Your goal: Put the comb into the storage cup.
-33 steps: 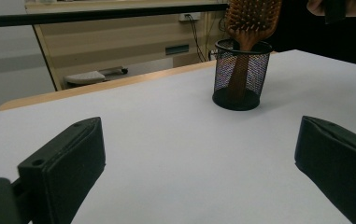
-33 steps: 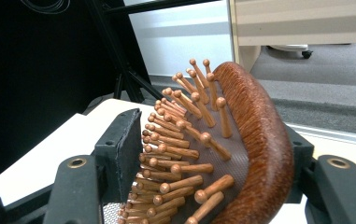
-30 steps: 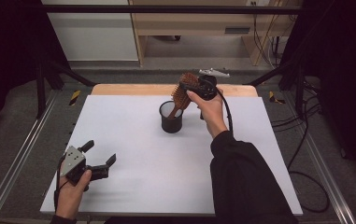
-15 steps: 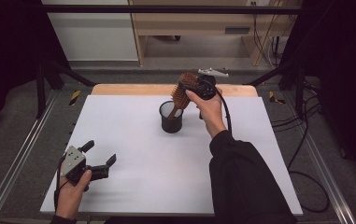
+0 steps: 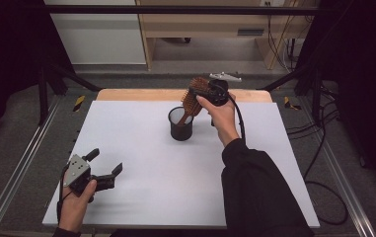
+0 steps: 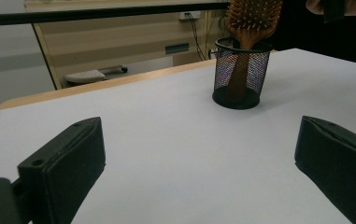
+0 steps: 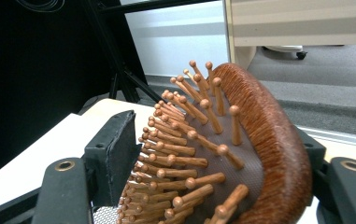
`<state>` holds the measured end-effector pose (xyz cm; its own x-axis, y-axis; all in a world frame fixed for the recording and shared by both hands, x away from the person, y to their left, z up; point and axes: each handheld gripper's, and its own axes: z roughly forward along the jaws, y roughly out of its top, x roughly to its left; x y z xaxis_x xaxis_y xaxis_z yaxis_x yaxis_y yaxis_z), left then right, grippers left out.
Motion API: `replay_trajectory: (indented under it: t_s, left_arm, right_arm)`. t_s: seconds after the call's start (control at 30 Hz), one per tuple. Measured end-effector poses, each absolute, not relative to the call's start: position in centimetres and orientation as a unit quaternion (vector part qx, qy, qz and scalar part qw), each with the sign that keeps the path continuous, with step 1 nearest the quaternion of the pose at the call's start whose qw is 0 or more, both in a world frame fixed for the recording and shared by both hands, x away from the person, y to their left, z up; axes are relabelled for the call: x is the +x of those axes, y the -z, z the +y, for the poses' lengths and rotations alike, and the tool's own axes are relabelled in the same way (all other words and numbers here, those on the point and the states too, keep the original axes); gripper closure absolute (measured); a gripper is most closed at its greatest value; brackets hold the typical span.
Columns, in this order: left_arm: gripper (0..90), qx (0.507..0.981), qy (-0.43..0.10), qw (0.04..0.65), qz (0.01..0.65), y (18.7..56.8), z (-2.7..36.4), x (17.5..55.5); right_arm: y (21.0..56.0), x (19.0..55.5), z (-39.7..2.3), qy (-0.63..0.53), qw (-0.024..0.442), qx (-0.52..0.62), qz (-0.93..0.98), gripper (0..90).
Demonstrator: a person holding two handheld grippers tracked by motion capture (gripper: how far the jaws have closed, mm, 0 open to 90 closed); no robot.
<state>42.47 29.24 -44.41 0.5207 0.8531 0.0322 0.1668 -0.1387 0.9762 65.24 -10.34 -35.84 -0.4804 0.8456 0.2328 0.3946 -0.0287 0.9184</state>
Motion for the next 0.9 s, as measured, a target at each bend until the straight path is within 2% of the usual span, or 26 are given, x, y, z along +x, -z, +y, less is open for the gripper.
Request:
replay_trajectory:
  t_s: [0.37, 0.9]
  left_arm:
    - [2.2, 0.684, -0.318, 0.540, 0.372, 44.38, 29.29, 42.46]
    - [2.2, 0.685, -0.318, 0.540, 0.372, 44.39, 29.28, 42.46]
  right_arm:
    - [35.90, 65.25, -10.17, -0.544, 0.204, 0.466, 0.667, 26.1]
    - [35.79, 65.17, -10.14, -0.541, 0.199, 0.473, 0.666, 10.2]
